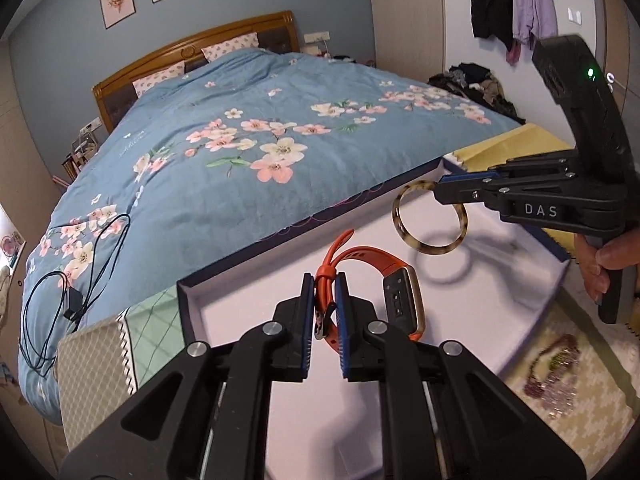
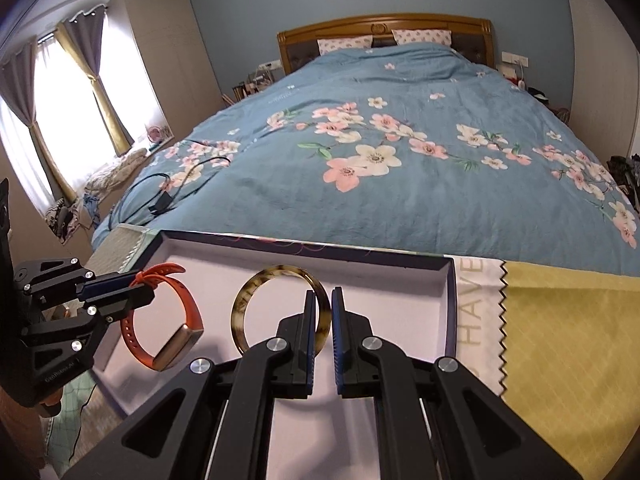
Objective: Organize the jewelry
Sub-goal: 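Carry the watch band and bangle into the white tray and open both tools, then grasp the clear crystal bracelet with the right tool while the left tool grasps the pink pendant, then lower the crystal bracelet and pink pendant into the tray and open both tools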
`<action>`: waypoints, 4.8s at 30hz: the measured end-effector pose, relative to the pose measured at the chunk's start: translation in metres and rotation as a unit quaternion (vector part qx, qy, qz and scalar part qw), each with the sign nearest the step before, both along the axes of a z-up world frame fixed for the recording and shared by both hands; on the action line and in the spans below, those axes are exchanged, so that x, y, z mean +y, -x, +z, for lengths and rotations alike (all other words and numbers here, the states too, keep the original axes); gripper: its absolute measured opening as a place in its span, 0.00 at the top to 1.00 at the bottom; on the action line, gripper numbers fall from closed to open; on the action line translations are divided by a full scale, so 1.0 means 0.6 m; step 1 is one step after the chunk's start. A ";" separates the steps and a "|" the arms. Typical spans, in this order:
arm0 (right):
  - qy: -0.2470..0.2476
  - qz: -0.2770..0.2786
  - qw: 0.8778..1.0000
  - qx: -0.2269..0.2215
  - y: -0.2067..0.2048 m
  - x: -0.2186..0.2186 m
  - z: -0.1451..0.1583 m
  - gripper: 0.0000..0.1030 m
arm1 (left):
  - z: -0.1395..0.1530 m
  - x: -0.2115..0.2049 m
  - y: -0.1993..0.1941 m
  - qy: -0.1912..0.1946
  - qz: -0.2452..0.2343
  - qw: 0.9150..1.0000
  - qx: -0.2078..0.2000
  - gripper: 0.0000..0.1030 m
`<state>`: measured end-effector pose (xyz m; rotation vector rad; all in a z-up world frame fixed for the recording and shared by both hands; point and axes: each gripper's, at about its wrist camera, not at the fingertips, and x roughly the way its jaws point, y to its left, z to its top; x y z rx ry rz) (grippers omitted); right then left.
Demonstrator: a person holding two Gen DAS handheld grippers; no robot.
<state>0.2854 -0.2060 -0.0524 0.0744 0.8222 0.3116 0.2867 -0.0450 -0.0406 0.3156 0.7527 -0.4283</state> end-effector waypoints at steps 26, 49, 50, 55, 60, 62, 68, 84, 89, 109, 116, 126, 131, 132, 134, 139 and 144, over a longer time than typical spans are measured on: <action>0.003 0.018 1.000 -0.023 0.034 0.005 0.035 0.73 | -0.007 0.025 -0.101 0.012 0.073 0.997 0.007 0.69; -0.052 0.116 0.990 0.055 0.304 -0.017 -0.041 0.73 | -0.012 0.087 0.271 0.063 0.034 0.996 -0.045 0.56; -0.054 0.114 0.990 0.057 0.306 -0.015 -0.044 0.73 | -0.014 0.086 0.279 0.064 0.030 0.997 -0.043 0.55; -0.070 0.098 0.991 0.066 0.305 -0.011 -0.055 0.72 | -0.030 0.081 0.308 0.068 0.008 0.997 -0.025 0.54; -0.074 0.083 0.991 0.069 0.301 -0.010 -0.059 0.81 | -0.046 0.058 0.323 0.051 -0.024 0.998 -0.018 0.54; -0.072 0.081 0.992 0.068 0.301 -0.011 -0.060 0.84 | -0.046 0.048 0.321 0.047 -0.033 0.998 -0.017 0.54; -0.070 0.075 0.994 0.048 0.306 -0.014 -0.050 0.86 | -0.050 0.035 0.320 0.042 -0.049 0.998 -0.014 0.54; -0.077 0.072 0.993 0.060 0.310 -0.007 -0.046 0.69 | -0.068 -0.001 0.279 0.007 -0.081 0.997 0.005 0.54; -0.100 0.065 0.990 0.072 0.299 -0.006 -0.065 0.76 | -0.079 -0.006 0.264 -0.003 -0.085 0.996 0.024 0.58; -0.101 0.101 0.990 -0.023 0.305 -0.004 0.025 0.93 | -0.030 0.038 0.277 0.094 -0.069 0.993 0.025 0.86; -0.099 0.103 0.988 -0.050 0.296 -0.004 0.058 0.93 | 0.001 0.051 0.284 0.120 -0.055 0.991 0.011 0.86; -0.087 0.106 0.987 -0.082 0.265 -0.002 0.096 0.93 | 0.025 0.049 0.269 0.131 -0.039 0.991 -0.009 0.86; -0.081 0.109 0.987 -0.090 0.243 0.001 0.106 0.93 | 0.032 0.047 0.254 0.130 -0.033 0.991 -0.017 0.86; -0.080 0.109 0.987 -0.090 0.237 0.001 0.107 0.93 | 0.032 0.047 0.251 0.130 -0.033 0.991 -0.017 0.86; -0.079 0.110 0.987 -0.091 0.224 0.003 0.109 0.93 | 0.035 0.046 0.244 0.131 -0.030 0.991 -0.019 0.86; -0.076 0.109 0.987 -0.088 0.196 0.010 0.106 0.93 | 0.034 0.042 0.225 0.124 -0.023 0.992 -0.023 0.86; -0.072 0.107 0.988 -0.086 0.168 0.018 0.103 0.93 | 0.025 0.039 0.195 0.119 -0.015 0.993 -0.015 0.86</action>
